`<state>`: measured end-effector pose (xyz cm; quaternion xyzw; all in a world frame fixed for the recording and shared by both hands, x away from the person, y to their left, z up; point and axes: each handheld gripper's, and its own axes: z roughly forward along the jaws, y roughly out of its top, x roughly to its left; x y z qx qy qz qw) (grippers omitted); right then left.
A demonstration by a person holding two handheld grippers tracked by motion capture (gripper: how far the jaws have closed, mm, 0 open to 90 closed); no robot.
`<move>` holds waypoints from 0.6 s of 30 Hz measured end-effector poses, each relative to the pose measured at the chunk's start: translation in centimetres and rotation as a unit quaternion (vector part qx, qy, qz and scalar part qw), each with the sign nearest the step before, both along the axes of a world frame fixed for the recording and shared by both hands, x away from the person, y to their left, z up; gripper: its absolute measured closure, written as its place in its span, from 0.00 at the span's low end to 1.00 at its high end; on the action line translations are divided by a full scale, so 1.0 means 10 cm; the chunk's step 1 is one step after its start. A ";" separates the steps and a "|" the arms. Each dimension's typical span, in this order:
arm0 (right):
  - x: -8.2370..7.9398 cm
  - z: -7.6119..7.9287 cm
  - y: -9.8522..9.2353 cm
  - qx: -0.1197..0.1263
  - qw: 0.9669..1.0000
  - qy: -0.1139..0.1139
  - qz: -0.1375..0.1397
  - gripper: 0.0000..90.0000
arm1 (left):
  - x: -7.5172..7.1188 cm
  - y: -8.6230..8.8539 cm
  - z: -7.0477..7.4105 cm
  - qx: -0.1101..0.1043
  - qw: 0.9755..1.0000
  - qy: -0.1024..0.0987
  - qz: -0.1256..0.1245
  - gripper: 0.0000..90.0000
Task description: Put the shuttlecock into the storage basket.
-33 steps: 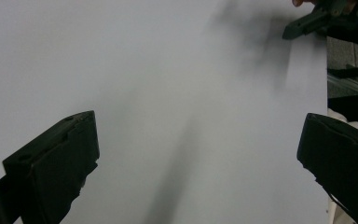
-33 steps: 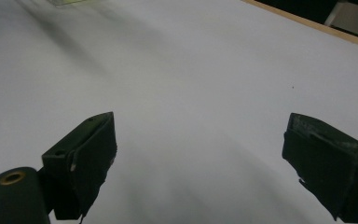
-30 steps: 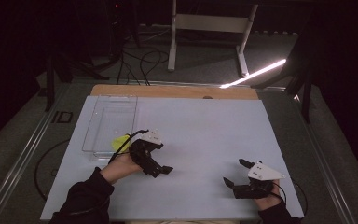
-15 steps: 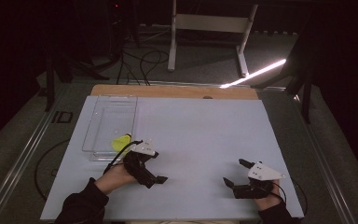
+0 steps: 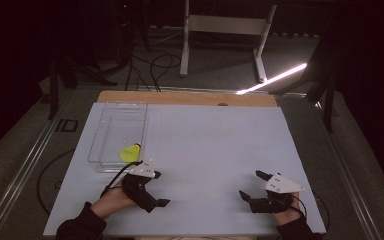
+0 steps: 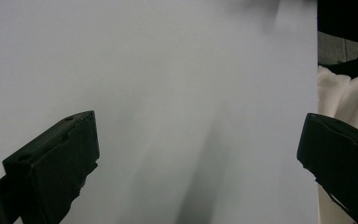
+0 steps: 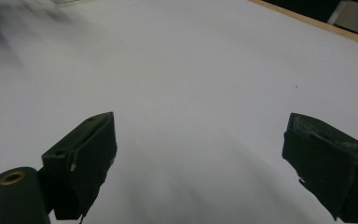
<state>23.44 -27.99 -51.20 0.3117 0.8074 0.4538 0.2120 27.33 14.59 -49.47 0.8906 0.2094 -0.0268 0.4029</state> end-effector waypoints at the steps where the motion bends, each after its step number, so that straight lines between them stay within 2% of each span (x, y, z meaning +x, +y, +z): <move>1: 0.00 0.00 0.00 0.000 1.000 0.000 -0.001 0.11 | 0.00 0.00 0.00 0.000 1.000 0.000 0.000 0.00; 5: 0.00 0.00 0.00 0.000 1.000 -0.001 -0.001 0.11 | -0.03 0.10 -0.01 -0.008 1.000 -0.007 0.011 0.00; 8: 0.00 0.00 0.00 0.001 1.000 0.000 0.000 0.11 | -0.07 0.20 -0.03 -0.010 0.999 -0.016 0.031 0.00; 18: 0.00 0.00 0.00 0.000 1.000 0.000 0.000 0.11 | -0.15 0.36 -0.10 -0.025 0.998 -0.023 0.061 0.00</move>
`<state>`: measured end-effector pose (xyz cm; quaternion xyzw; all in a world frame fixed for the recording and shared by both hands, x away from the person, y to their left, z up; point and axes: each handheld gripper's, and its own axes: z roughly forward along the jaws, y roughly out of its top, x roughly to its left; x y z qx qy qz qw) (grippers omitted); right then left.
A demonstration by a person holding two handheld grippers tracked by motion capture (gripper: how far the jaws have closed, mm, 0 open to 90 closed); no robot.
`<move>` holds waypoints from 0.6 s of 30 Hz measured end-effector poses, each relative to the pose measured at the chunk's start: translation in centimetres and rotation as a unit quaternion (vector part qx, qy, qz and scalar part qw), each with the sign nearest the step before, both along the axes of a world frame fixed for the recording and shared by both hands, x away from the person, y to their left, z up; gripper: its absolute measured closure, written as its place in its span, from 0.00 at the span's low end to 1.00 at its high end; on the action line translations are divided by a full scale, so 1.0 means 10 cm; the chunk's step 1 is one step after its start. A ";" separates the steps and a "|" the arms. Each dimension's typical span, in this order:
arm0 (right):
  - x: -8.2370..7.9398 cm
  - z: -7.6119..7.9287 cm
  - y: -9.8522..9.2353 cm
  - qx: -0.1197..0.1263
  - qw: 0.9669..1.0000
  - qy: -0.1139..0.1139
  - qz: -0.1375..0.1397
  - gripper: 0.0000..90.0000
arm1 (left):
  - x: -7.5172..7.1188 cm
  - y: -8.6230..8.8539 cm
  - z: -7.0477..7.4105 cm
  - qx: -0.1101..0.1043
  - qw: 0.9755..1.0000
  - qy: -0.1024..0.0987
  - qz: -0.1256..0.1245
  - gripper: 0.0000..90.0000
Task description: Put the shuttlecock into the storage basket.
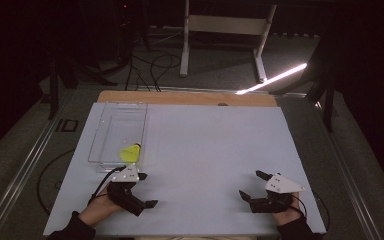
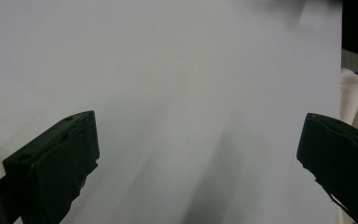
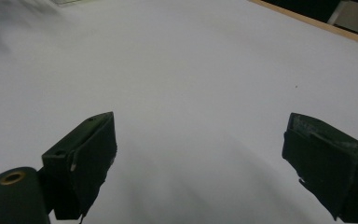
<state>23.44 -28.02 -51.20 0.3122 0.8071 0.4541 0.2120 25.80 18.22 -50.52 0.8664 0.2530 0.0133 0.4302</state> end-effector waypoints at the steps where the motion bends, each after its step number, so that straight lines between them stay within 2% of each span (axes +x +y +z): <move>1: 0.00 0.00 0.00 0.000 1.000 0.000 0.000 0.11 | -0.01 0.02 0.00 -0.005 1.000 -0.001 0.004 0.00; 5: 0.00 0.00 0.00 0.001 1.000 0.000 0.000 0.11 | -0.04 0.11 -0.03 -0.012 1.000 -0.010 0.026 0.00; 9: 0.00 0.00 0.00 0.000 1.000 0.000 0.001 0.11 | -0.07 0.14 -0.05 -0.011 0.999 -0.012 0.037 0.00; 11: 0.00 0.00 0.00 0.002 1.000 0.001 -0.001 0.11 | -0.11 0.15 -0.05 -0.009 0.999 -0.022 0.044 0.00; 13: 0.00 0.00 -0.01 0.001 1.000 0.001 0.000 0.11 | -0.13 0.17 -0.05 -0.021 0.998 -0.028 0.052 0.00; 14: 0.00 0.00 -0.01 0.001 1.000 0.001 0.000 0.11 | -0.15 0.18 -0.05 -0.028 0.997 -0.038 0.060 0.00; 18: 0.00 0.00 0.00 0.001 1.000 0.003 0.001 0.11 | -0.15 0.17 -0.06 -0.032 0.997 -0.044 0.063 0.00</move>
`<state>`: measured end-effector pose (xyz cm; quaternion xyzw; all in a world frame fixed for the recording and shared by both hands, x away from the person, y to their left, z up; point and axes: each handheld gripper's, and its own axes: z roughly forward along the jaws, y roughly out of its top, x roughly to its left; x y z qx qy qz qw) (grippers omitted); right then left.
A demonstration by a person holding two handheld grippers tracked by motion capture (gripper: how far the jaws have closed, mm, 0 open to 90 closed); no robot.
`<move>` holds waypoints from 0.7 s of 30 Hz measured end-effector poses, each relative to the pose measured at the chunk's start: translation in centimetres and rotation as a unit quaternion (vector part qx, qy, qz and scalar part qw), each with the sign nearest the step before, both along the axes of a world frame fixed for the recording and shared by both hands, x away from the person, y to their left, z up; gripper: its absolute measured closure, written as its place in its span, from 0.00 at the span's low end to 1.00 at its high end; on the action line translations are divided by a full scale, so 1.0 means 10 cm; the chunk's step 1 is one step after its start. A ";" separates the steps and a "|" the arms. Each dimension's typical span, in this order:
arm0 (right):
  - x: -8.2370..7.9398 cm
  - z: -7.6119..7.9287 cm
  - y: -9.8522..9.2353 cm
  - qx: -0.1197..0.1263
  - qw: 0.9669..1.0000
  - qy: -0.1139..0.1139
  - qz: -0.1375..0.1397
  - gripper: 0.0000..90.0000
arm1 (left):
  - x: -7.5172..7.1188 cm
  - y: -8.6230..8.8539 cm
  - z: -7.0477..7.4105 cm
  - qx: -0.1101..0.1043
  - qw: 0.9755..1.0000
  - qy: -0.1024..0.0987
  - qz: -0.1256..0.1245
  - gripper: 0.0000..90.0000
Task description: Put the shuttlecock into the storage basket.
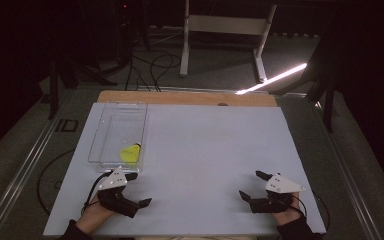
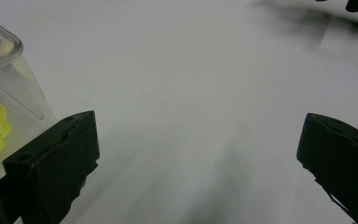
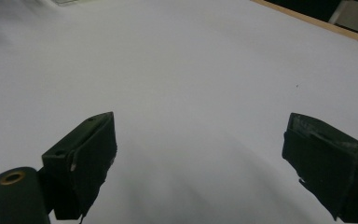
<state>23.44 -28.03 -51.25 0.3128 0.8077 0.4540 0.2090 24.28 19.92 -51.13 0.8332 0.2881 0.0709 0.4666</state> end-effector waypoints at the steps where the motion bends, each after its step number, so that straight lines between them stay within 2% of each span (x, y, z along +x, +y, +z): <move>1: 0.00 0.00 0.00 0.000 1.000 0.000 0.000 0.11 | 0.00 0.00 -0.01 0.000 1.000 -0.002 -0.001 0.00; 8: 0.00 0.00 0.00 0.002 1.000 0.001 0.002 0.11 | -0.01 -0.05 -0.04 -0.006 1.000 -0.012 0.004 0.00; 15: 0.00 -0.01 0.00 0.001 1.000 0.002 0.003 0.11 | -0.02 -0.11 -0.06 0.001 1.000 -0.019 0.004 0.00; 17: 0.00 -0.01 0.00 -0.001 1.000 0.001 0.004 0.11 | -0.02 -0.12 -0.07 -0.005 1.000 -0.017 0.005 0.00; 21: 0.01 -0.01 0.01 -0.002 1.000 0.002 0.004 0.11 | -0.02 -0.13 -0.08 0.001 1.000 -0.013 0.004 0.00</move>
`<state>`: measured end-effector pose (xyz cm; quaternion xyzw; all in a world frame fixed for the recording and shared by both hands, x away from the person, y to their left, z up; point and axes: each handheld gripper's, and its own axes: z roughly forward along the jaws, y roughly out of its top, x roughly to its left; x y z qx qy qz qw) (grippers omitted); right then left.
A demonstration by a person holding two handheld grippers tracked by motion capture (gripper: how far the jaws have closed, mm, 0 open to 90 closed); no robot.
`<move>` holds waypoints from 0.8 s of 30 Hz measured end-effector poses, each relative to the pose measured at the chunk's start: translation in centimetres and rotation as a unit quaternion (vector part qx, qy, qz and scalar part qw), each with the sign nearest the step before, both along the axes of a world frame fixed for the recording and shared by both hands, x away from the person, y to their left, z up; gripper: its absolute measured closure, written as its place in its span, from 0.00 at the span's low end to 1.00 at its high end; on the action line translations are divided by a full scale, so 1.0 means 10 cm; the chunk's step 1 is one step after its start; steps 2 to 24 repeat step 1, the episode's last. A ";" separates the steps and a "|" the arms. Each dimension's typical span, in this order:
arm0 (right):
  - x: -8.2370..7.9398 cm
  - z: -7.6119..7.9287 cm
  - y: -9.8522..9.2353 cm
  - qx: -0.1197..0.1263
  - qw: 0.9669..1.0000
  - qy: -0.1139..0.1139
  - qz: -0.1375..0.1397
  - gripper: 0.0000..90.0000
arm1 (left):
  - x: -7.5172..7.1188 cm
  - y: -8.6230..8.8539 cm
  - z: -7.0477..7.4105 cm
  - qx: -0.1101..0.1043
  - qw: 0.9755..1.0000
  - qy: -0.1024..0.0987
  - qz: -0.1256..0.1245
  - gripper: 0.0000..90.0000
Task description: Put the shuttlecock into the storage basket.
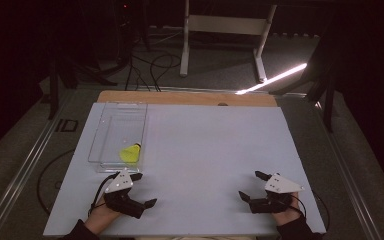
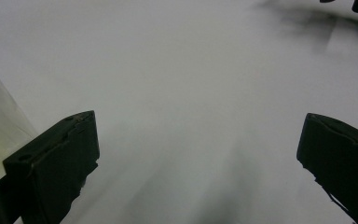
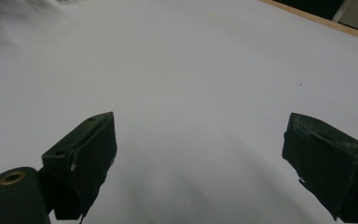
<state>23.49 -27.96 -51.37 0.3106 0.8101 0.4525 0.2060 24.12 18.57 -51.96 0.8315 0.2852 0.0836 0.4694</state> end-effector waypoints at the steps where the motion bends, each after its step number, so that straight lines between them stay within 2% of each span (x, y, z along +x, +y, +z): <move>1: 0.00 0.00 0.00 0.000 1.000 0.000 0.000 0.11 | 0.00 -0.01 0.00 0.002 1.000 -0.002 0.000 0.00; 24: 0.00 0.00 0.00 0.000 1.000 0.000 0.000 0.11 | 0.00 -0.01 0.00 0.002 1.000 -0.002 0.000 0.00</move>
